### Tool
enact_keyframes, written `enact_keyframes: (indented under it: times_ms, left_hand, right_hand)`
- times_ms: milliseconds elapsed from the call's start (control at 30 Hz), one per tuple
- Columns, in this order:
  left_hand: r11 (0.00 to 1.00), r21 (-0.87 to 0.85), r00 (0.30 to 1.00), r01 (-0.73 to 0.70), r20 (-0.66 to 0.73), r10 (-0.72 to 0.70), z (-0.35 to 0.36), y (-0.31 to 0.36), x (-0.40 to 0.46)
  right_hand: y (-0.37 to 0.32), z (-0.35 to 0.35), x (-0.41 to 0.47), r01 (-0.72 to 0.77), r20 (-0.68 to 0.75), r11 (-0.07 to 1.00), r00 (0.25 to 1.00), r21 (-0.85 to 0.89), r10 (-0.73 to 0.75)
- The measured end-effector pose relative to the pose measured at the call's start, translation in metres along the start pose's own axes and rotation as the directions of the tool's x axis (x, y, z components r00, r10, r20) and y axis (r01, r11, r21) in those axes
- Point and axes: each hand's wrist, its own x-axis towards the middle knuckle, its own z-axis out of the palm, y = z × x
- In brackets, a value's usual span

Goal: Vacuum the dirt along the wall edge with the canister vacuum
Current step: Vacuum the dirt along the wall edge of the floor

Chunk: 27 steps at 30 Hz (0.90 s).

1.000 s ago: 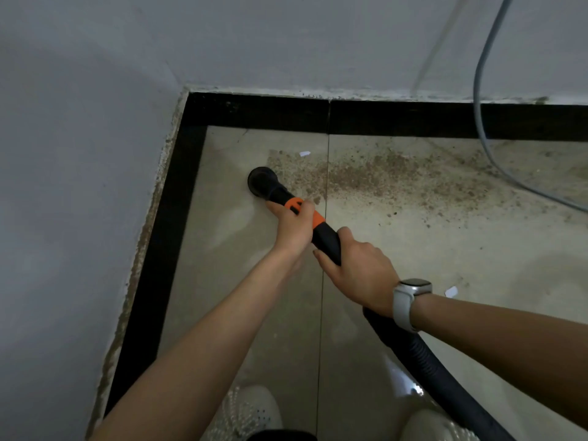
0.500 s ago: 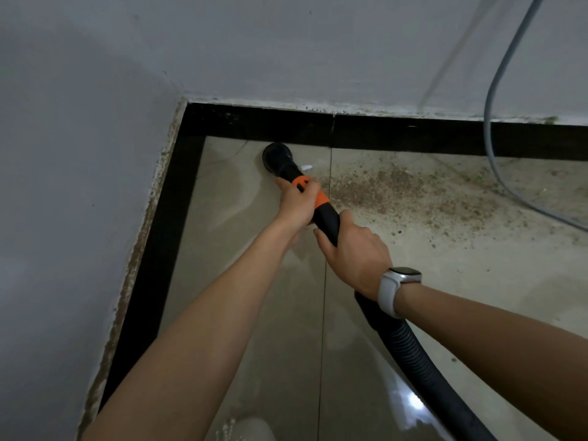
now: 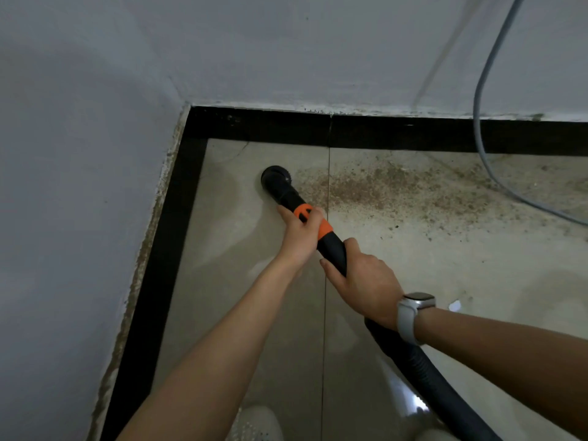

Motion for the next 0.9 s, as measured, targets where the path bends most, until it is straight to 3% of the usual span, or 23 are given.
enact_keyframes:
  times_ms: [367,600,900]
  left_hand:
    - [0.992,-0.109,0.989,0.060,-0.131,-0.074,-0.001,-0.038,-0.057]
    - [0.988,-0.101,0.990,0.112,-0.078,-0.121,0.012,-0.041,-0.064]
    - [0.995,-0.038,0.996,0.093,0.020,-0.093,0.044,-0.022,-0.042]
  right_hand:
    - [0.012,0.004,-0.056,0.133,0.019,0.981,0.991,-0.144,-0.132]
    - [0.019,-0.009,-0.070,0.062,0.070,0.994,0.996,-0.090,-0.056]
    - [0.037,-0.022,-0.056,-0.067,0.006,0.997,0.998,-0.042,0.067]
